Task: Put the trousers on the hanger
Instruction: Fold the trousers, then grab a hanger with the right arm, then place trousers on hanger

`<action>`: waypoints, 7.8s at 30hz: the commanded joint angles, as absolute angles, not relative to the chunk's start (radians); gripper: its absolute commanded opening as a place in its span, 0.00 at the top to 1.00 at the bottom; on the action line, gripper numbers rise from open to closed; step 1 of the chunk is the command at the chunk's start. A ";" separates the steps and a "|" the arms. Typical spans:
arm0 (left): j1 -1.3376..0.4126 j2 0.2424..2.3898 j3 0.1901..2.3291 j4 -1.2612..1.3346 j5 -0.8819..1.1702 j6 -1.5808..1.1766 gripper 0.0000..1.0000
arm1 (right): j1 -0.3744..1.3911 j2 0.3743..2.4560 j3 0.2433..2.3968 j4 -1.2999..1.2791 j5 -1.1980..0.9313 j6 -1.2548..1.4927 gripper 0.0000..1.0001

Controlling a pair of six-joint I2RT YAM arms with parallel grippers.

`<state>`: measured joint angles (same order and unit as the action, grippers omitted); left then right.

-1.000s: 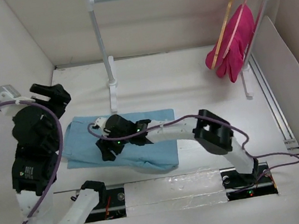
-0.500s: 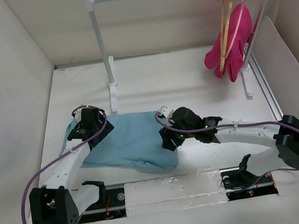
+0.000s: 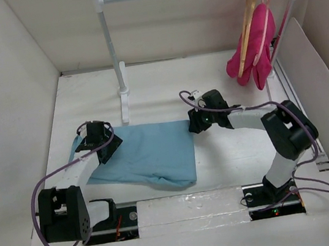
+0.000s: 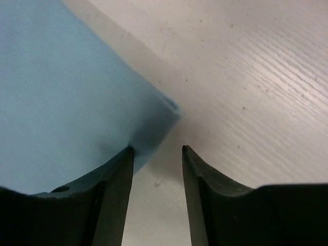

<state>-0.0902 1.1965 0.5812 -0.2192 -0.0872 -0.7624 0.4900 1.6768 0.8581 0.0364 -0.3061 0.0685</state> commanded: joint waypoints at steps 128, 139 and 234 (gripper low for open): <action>-0.930 1.472 1.730 -0.319 -0.057 -0.555 0.42 | 0.135 1.103 1.235 -0.371 0.009 -0.117 1.00; -0.976 1.664 1.723 -0.167 -0.087 -0.678 0.36 | 0.297 0.916 0.846 -0.342 0.098 -0.066 1.00; -0.996 1.502 0.819 0.015 -0.290 -1.052 1.00 | 0.614 1.549 0.568 0.366 -0.402 0.413 0.41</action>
